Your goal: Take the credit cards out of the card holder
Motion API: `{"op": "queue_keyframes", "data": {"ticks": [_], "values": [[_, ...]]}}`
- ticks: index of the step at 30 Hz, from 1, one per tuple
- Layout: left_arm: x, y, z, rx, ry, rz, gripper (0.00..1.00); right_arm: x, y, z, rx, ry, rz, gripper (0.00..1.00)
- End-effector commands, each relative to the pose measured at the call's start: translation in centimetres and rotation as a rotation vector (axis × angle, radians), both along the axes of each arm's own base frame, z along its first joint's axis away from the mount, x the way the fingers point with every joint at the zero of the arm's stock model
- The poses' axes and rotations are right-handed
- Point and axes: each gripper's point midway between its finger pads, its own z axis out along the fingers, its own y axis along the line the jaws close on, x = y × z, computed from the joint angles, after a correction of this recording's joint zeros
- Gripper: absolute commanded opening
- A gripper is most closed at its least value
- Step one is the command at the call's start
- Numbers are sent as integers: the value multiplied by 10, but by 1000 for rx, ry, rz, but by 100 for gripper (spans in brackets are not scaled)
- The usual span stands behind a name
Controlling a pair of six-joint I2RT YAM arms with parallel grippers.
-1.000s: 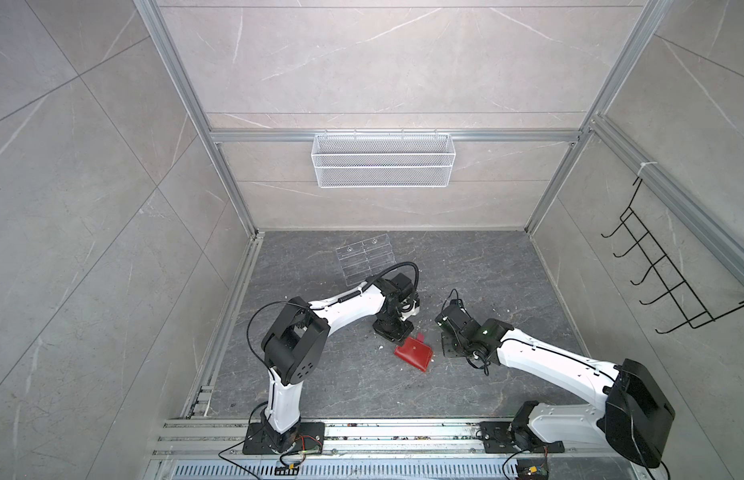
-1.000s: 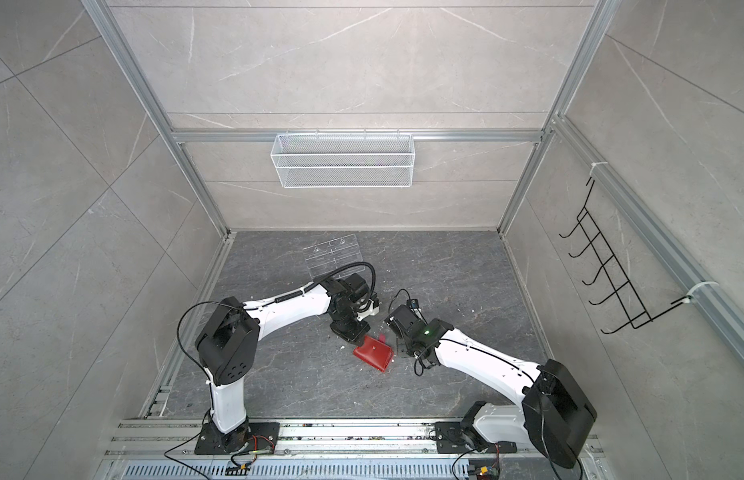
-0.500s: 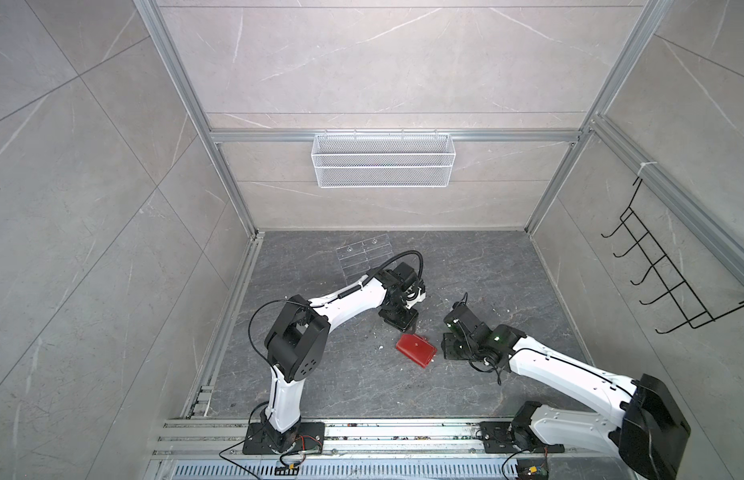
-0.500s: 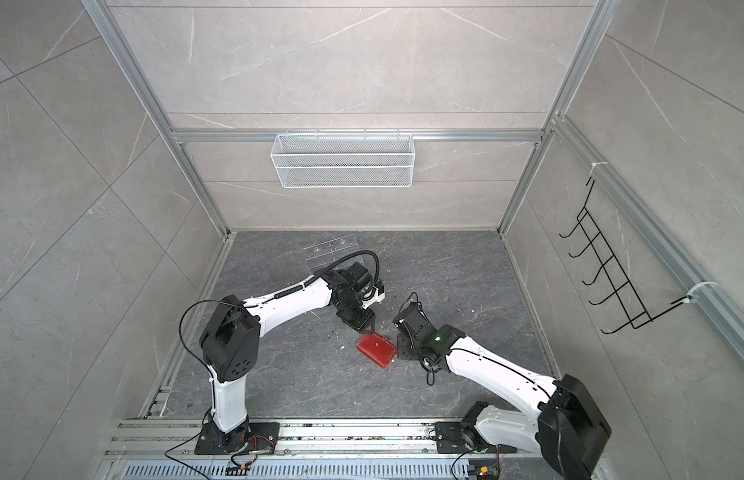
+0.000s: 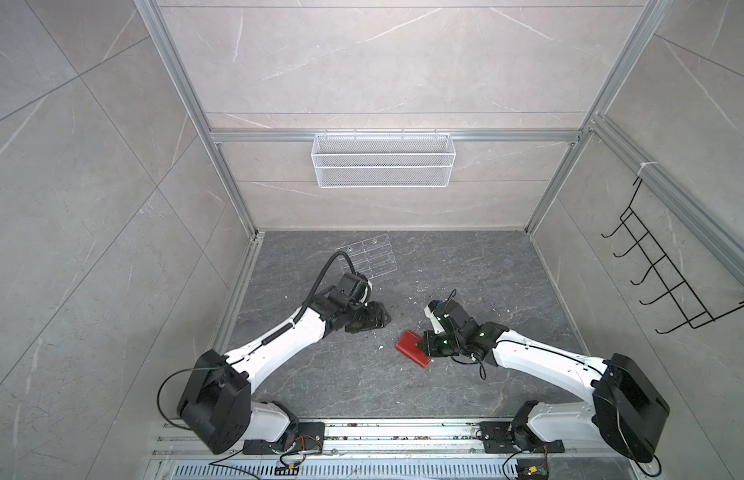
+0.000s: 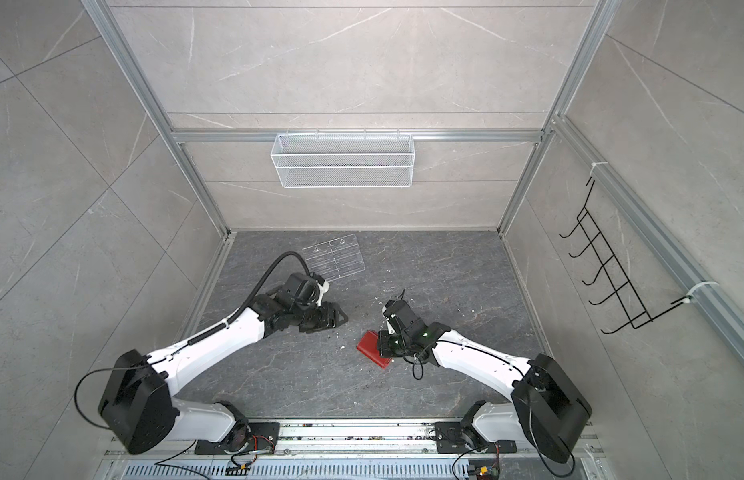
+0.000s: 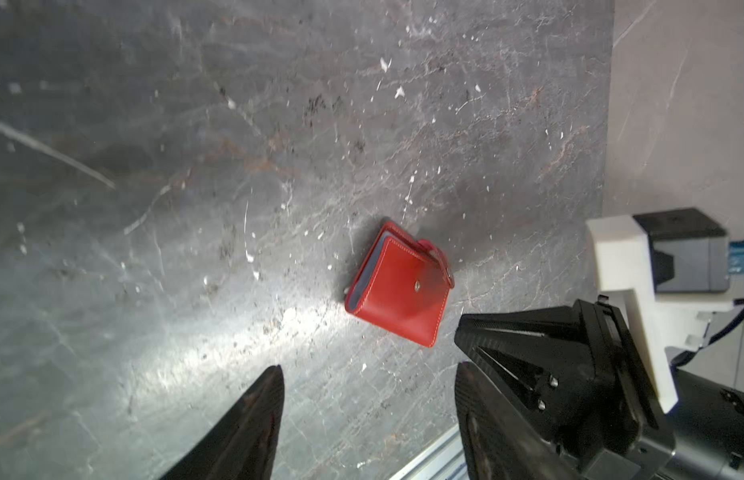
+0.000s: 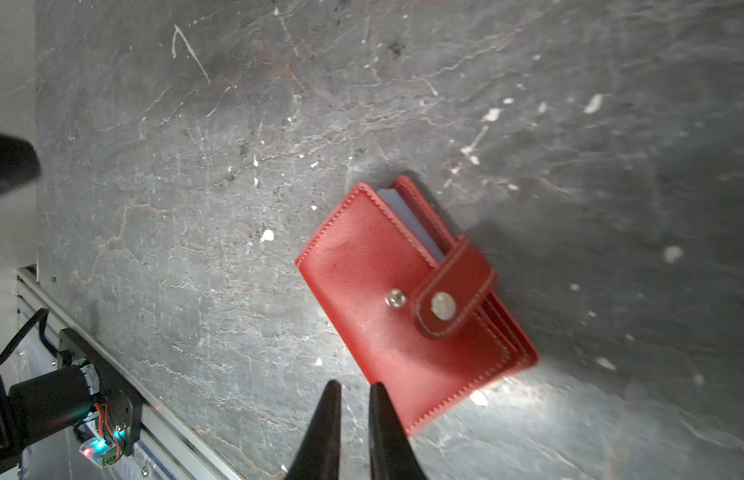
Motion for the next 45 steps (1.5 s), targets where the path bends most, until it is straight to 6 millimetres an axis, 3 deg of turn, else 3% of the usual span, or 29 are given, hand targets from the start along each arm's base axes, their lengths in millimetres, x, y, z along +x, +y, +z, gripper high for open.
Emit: {"op": "queue_keyframes", "data": {"ticks": [1,4,8,22,31,38,45], "values": [[-6,-10,2,-91,33,120,67,9,19,11,25,-20,43,15],[-14,-16,-5,-110,43,139,67,14,1,-13,-110,13,-20,12],[-17,-28,-10,-158,57,154,66,26,-20,-26,-223,-6,-83,10],[-28,-58,-44,-194,125,158,61,56,-44,-40,-297,-37,-143,8],[-25,-72,-63,-207,152,160,57,50,-39,-57,-247,-9,-119,8],[-16,-80,-75,-200,147,163,53,34,-42,-69,-204,30,-129,8],[-4,-73,-79,-167,139,177,50,21,-35,-60,-109,44,-137,9]]}}
